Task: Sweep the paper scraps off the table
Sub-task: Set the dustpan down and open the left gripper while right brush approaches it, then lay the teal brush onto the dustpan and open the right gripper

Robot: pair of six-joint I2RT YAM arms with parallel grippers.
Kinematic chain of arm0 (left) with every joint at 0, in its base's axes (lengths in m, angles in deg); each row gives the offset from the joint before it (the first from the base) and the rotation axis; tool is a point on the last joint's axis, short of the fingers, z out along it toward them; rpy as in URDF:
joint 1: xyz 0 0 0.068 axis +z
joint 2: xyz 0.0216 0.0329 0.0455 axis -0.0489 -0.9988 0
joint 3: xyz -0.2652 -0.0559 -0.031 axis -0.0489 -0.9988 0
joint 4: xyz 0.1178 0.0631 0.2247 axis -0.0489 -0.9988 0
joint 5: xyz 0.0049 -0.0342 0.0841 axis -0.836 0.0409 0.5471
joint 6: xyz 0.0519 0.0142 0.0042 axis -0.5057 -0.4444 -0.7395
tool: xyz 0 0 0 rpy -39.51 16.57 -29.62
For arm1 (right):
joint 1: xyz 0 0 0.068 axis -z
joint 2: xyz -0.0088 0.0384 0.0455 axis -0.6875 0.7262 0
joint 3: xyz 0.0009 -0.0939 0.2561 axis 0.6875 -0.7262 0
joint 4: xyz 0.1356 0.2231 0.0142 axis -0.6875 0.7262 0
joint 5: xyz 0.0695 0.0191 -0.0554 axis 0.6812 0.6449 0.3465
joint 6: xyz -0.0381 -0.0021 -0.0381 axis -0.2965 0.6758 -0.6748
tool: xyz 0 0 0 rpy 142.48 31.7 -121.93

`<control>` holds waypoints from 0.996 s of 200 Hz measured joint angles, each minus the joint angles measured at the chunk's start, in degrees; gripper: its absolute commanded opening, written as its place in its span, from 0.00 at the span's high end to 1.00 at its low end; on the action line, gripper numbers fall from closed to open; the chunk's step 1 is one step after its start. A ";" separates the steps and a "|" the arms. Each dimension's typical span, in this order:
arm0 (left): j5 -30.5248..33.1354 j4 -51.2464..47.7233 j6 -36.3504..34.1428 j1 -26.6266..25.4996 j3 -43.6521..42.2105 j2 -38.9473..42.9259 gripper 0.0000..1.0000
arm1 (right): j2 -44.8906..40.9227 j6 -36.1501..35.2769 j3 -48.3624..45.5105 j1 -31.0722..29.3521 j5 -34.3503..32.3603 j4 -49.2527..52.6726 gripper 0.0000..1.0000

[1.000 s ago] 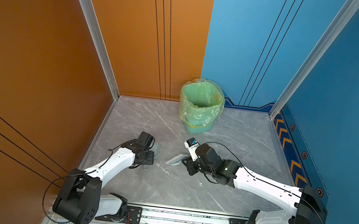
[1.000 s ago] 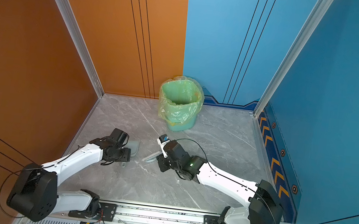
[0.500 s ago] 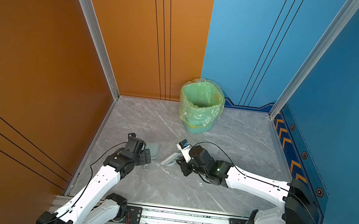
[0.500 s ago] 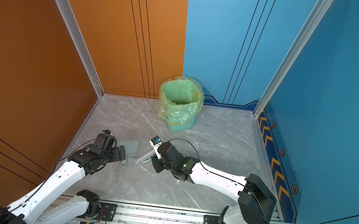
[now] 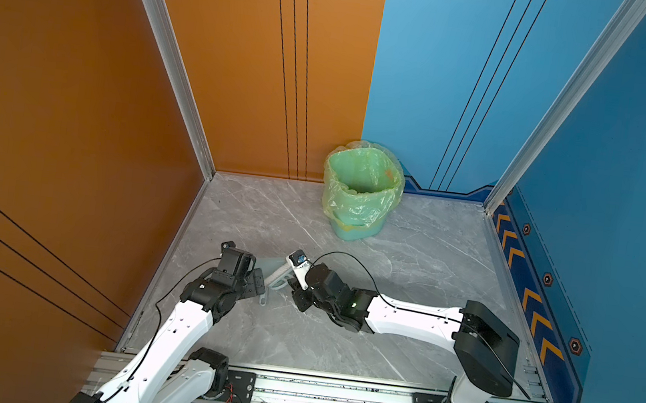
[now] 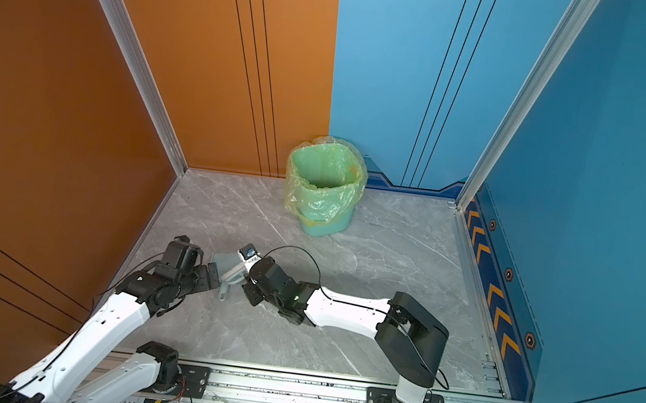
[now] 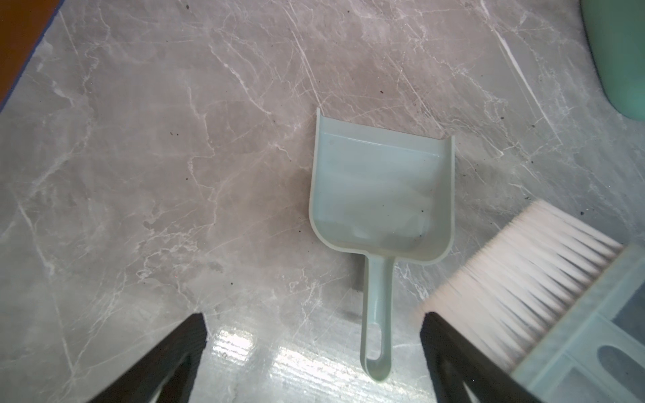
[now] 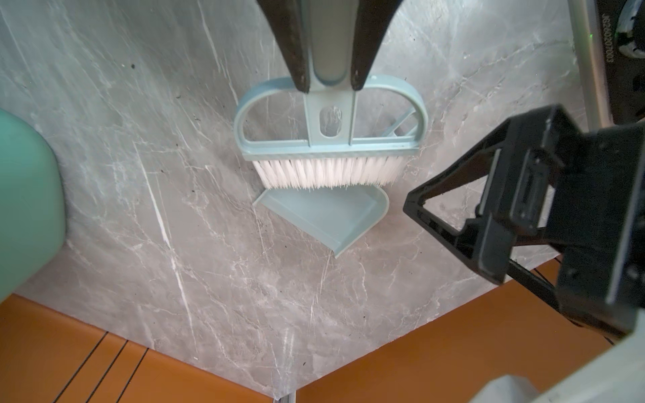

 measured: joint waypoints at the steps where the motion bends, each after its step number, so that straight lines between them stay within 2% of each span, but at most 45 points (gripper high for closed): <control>1: -0.02 0.00 0.00 0.07 0.00 0.00 0.02 | 0.20 0.02 0.11 -0.04 -0.04 -0.13 1.00; 64: -0.50 -0.09 0.02 3.28 -0.74 2.03 0.02 | 6.45 -0.35 3.43 -0.39 -3.50 -6.01 1.00; 82: -1.20 -0.04 0.02 3.69 -0.74 1.73 0.02 | 8.44 -0.31 4.76 -0.39 -4.15 -6.78 0.93; 141: -2.19 0.00 0.00 3.96 -0.74 0.83 0.03 | 13.60 0.13 7.76 -0.39 -5.42 -7.82 0.91; 169: -2.60 0.00 0.00 3.98 -0.74 0.81 0.02 | 14.97 0.79 8.44 -0.39 -5.88 -8.17 0.87; 199: -2.84 0.02 0.00 3.98 -0.74 0.48 0.02 | 15.08 1.38 8.48 -0.39 -6.03 -8.20 0.76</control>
